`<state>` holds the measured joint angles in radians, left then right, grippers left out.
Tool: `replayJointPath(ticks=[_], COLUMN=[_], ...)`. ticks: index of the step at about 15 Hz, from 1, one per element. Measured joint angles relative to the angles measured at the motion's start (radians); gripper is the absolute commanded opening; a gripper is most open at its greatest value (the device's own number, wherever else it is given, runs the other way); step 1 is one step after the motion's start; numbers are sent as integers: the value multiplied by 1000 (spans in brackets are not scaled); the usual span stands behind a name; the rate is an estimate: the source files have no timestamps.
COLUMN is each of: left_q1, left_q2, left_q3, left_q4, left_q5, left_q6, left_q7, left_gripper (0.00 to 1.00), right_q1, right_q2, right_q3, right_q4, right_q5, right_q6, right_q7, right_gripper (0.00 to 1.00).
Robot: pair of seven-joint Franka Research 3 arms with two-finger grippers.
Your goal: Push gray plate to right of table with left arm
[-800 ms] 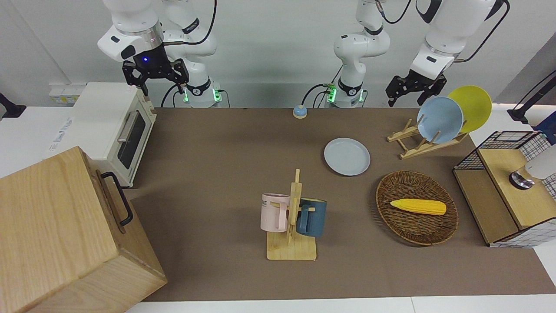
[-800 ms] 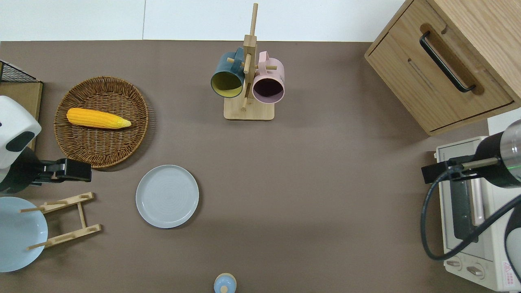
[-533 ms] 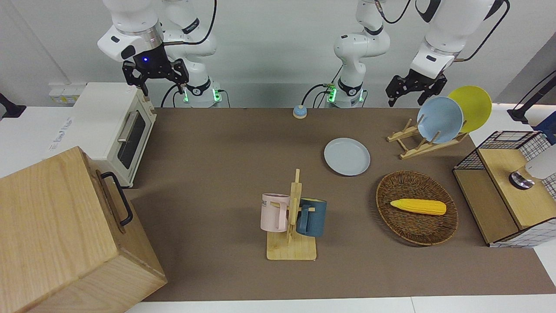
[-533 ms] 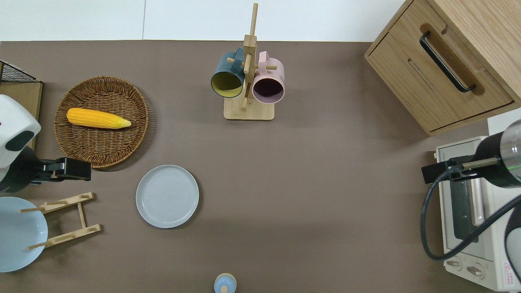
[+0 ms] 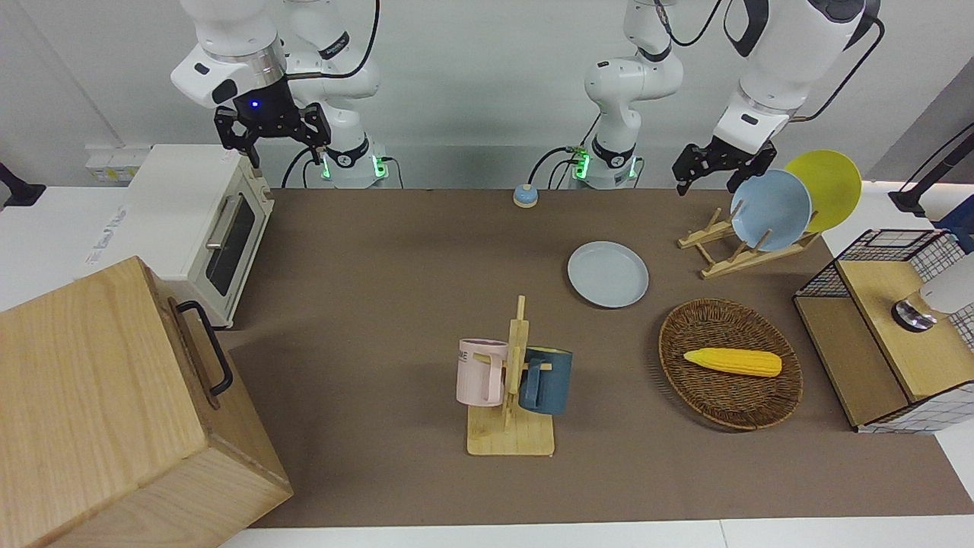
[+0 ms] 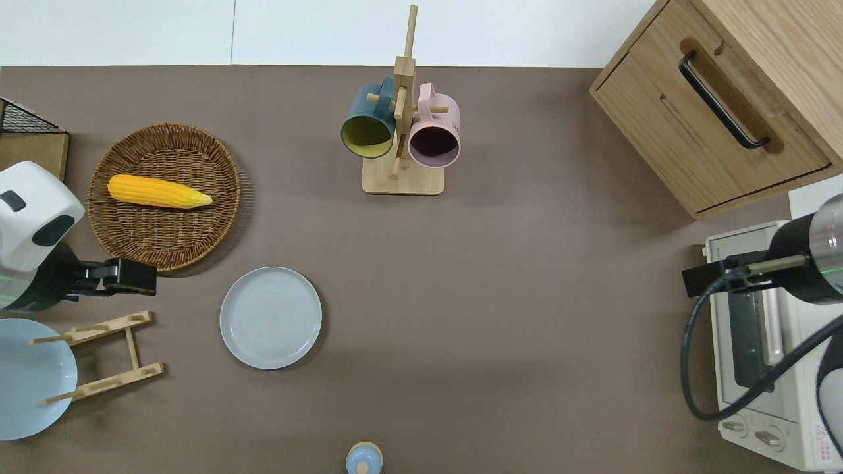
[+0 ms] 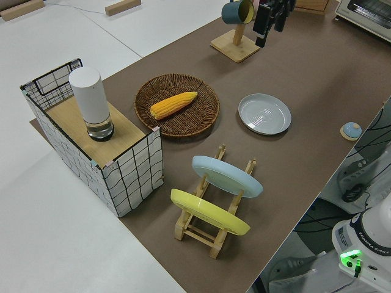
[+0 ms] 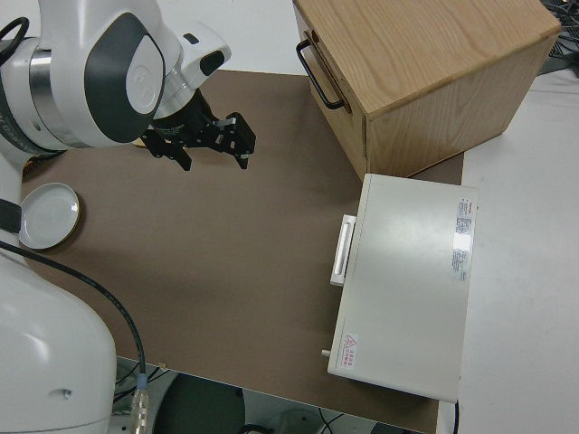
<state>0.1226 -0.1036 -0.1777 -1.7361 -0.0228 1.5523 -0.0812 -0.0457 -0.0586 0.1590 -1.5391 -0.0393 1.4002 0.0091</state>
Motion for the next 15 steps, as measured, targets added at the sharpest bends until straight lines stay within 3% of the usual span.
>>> replayJointPath(ticks=[15], left_q1=[9], left_q2=[3], left_q3=[7], left_q4=[-163], left_q5=[-7], left_q6=[155], left_q7=[-29], left_gripper=[987], right_q1=[0], right_q2=[0], right_q3=[0], right_q4=[0], right_q5=[0], right_q6=[0], right_q7=[0], right_gripper=[996])
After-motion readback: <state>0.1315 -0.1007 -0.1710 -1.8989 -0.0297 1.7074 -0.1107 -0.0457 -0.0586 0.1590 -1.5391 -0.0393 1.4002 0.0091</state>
